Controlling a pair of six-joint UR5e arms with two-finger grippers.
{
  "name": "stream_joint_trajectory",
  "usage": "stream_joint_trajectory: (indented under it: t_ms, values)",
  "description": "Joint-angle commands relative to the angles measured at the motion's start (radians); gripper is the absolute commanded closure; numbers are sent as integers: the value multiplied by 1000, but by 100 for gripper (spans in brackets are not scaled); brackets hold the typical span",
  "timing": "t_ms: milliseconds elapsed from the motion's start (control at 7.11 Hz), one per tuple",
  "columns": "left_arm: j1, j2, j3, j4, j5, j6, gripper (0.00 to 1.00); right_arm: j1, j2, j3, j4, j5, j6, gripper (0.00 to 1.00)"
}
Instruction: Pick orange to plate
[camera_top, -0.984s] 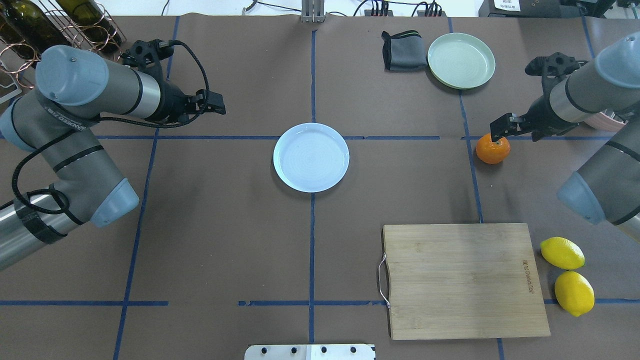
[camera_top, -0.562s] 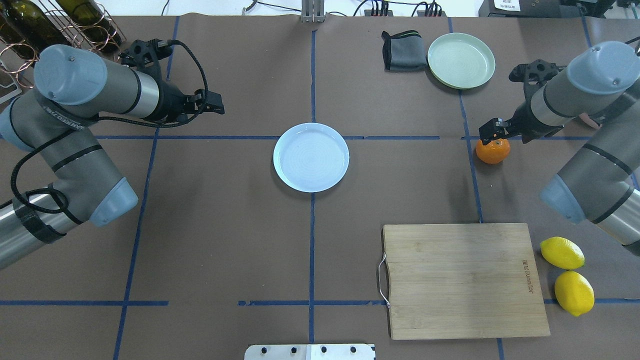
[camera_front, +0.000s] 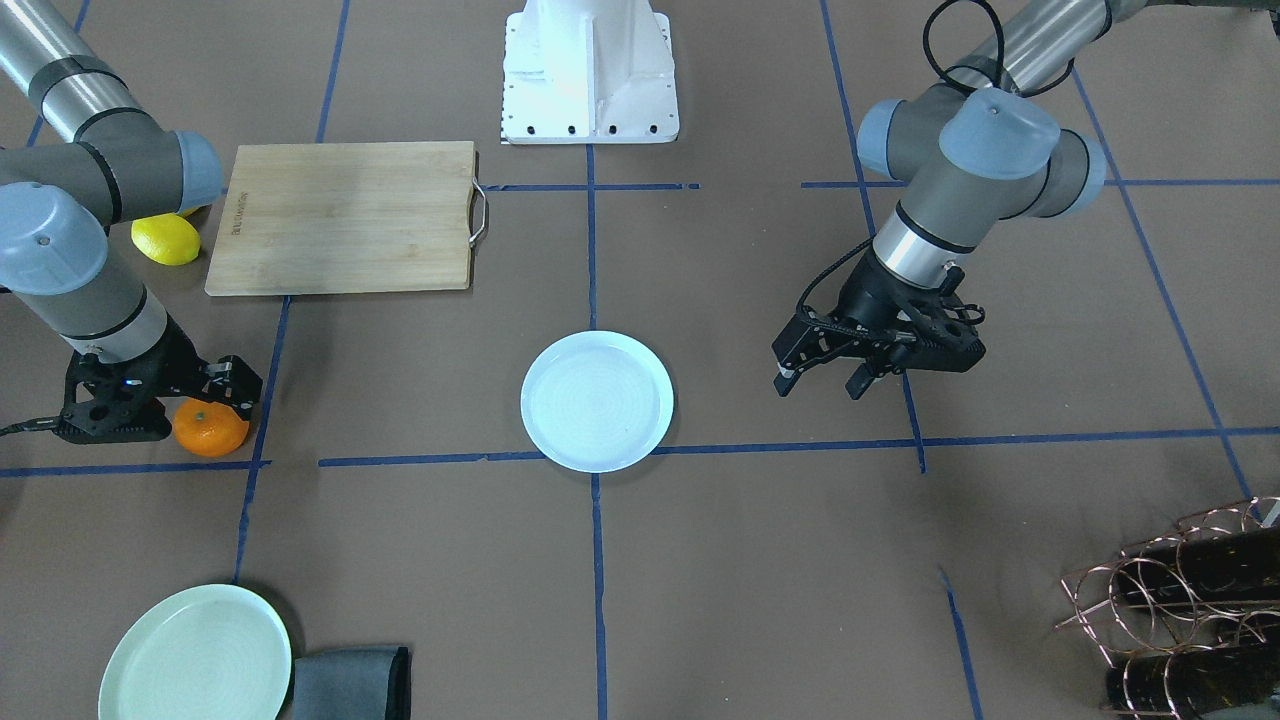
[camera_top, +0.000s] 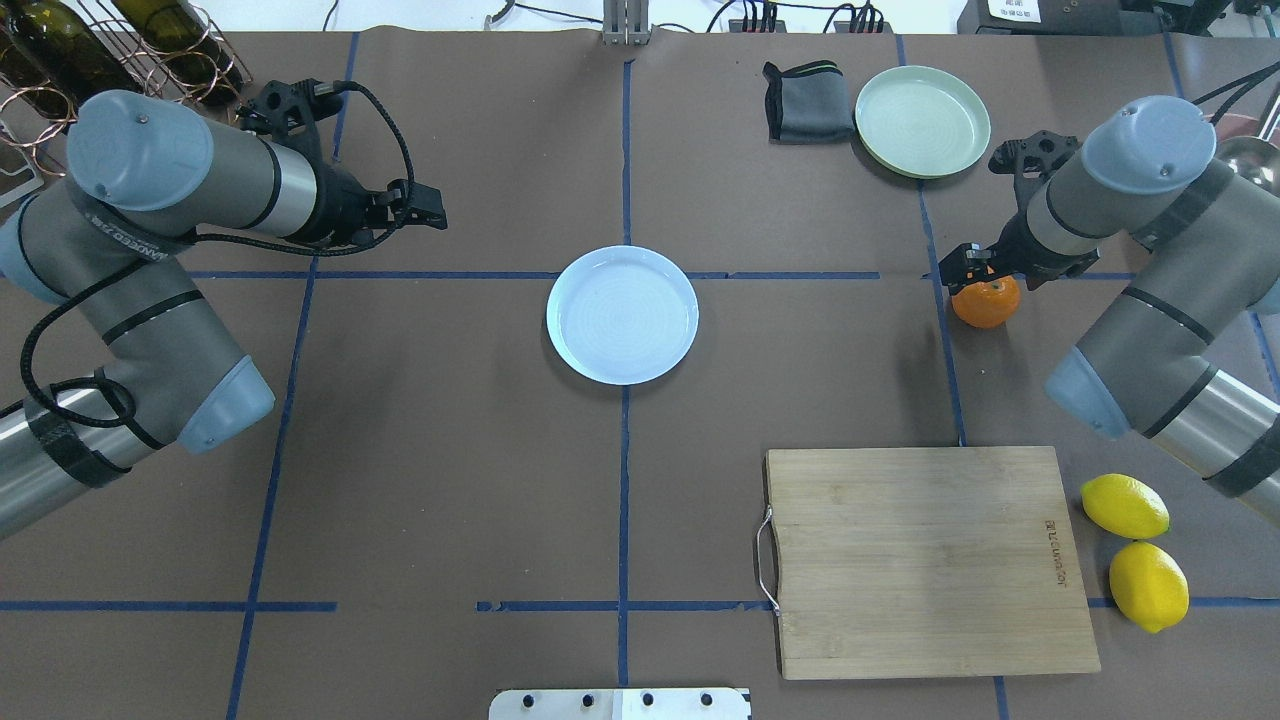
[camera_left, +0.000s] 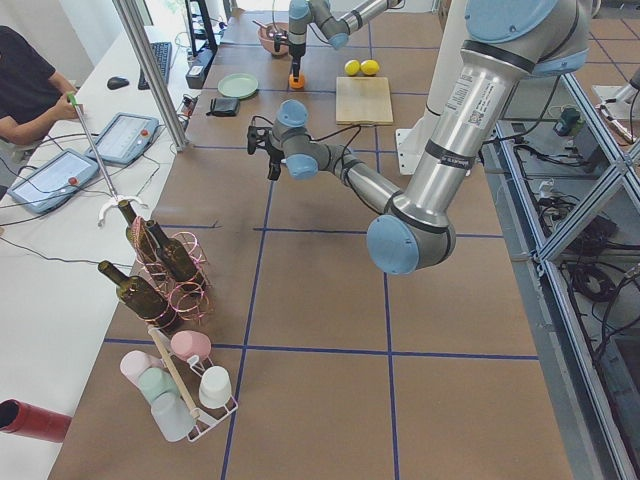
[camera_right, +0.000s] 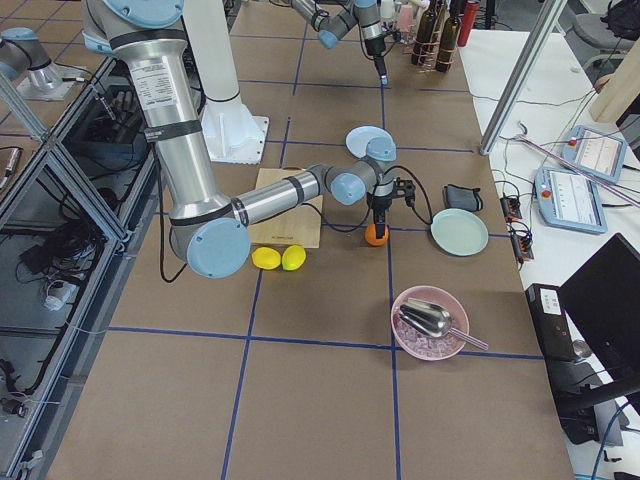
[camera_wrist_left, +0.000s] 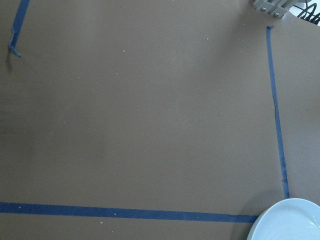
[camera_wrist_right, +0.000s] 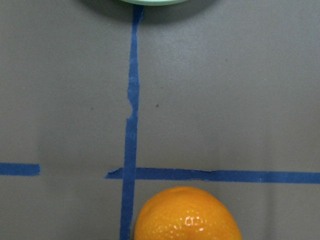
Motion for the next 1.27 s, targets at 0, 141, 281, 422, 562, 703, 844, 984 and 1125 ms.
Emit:
stream_joint_trajectory:
  t_ms: [0,141,281,422,562,703,844,984,1125]
  values:
    - [-2,0,0,0,0,1,0,-2,26,-60,0,0,-4,0]
    - [-11,2,0,0,-11,1,0,-6,28,-69,0,-2,-6,0]
    - [-31,2,0,0,-44,14,0,-7,28,-68,0,0,-4,0]
    - [-44,14,-2,0,-54,24,0,-7,28,-68,0,0,-6,15]
    - [-54,17,-2,2,-55,27,0,-7,26,-62,0,3,-10,53]
    - [-72,17,-2,2,-75,31,0,-7,28,-56,0,9,-9,92]
    - [-113,29,-2,18,-116,61,0,-4,26,-34,0,15,-10,100]
    - [-145,36,-26,87,-136,212,0,2,26,36,-6,12,0,100]
    - [-187,81,-81,166,-129,432,0,7,26,96,-15,14,25,100]
